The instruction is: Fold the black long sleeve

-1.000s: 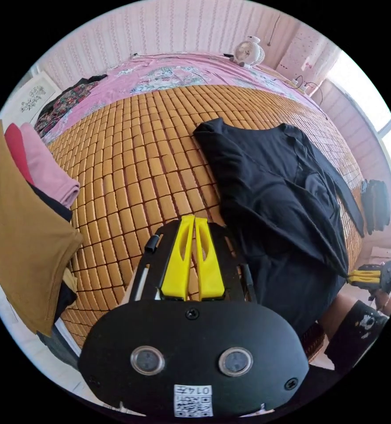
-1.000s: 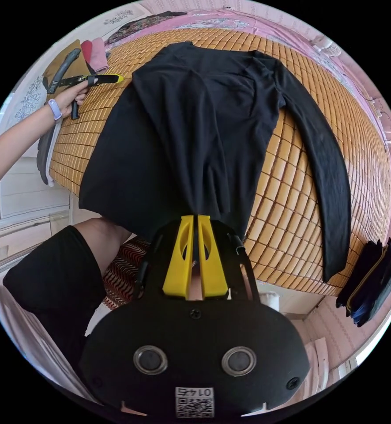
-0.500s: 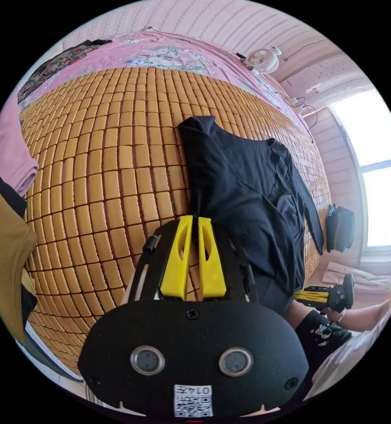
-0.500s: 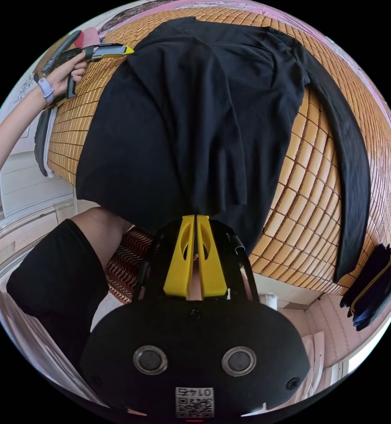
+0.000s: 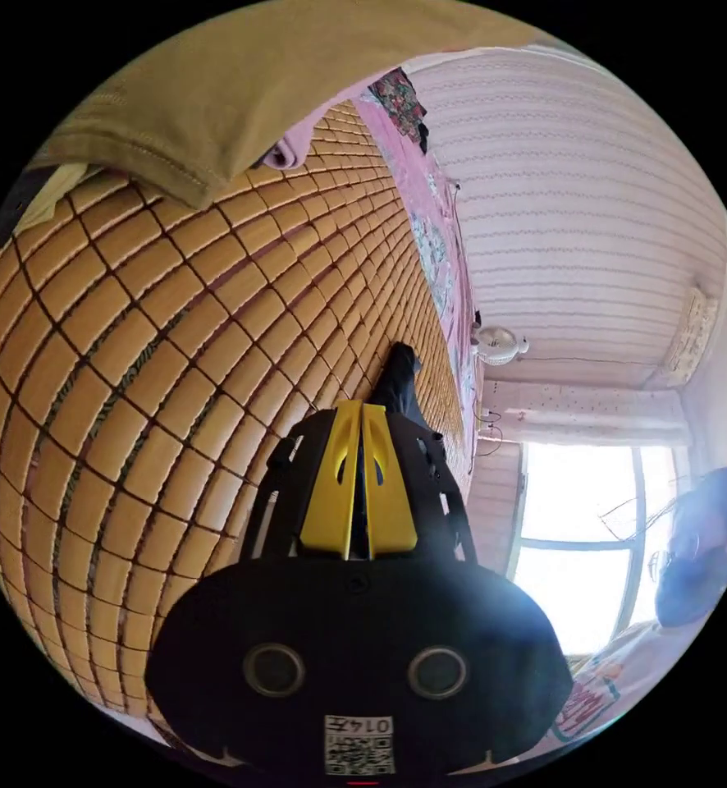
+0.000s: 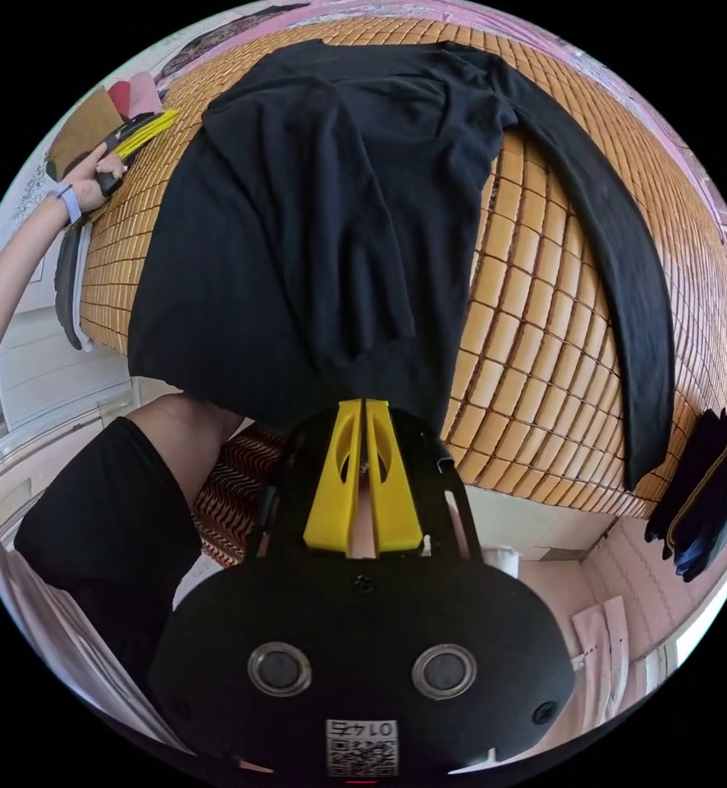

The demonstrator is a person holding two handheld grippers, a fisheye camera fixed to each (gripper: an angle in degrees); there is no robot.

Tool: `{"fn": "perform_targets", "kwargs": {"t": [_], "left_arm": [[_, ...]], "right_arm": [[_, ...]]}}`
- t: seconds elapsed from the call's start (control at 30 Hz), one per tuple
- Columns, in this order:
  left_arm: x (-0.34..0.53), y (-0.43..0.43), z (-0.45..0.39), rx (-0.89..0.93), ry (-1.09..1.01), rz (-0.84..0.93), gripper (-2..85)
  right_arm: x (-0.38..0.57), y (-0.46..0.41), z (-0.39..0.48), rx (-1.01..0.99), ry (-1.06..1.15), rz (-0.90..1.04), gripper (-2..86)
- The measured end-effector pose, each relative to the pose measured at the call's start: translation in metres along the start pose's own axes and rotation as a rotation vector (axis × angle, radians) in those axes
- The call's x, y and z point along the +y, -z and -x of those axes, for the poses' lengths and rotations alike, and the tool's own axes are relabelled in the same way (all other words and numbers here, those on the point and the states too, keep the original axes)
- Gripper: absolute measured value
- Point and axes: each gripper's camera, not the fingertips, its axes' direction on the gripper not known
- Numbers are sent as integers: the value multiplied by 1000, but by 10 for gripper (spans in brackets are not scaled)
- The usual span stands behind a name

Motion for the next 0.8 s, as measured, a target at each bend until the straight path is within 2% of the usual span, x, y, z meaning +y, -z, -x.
{"fn": "perform_targets", "kwargs": {"t": [0.07,0.13,0.27,0.33,0.43,0.63,0.7,0.8], "left_arm": [[7,-6,-21,-81,-130,57,-10],[34,-27,-53,-152,-334,189,-9],[106,-76,-90,-161,-582,463,-5],[166,-110,-104,-137,-699,648,9],[234,-146,-114,-129,-807,835,33],[326,-188,-140,-181,-1177,965,51],[342,-201,-136,-233,-1226,959,50],[362,-225,-119,-325,-1171,1036,28]], "right_arm": [[2,7,-9,-5,-49,-59,16],[1,12,-19,-6,-108,-112,43],[-5,14,-36,-32,-165,-187,68],[-8,8,-40,-66,-173,-179,52],[-6,7,-41,-34,-158,-173,9],[16,24,-52,-40,-148,-209,-5],[20,21,-59,-14,-147,-209,-6],[20,10,-68,3,-146,-192,-6]]}}
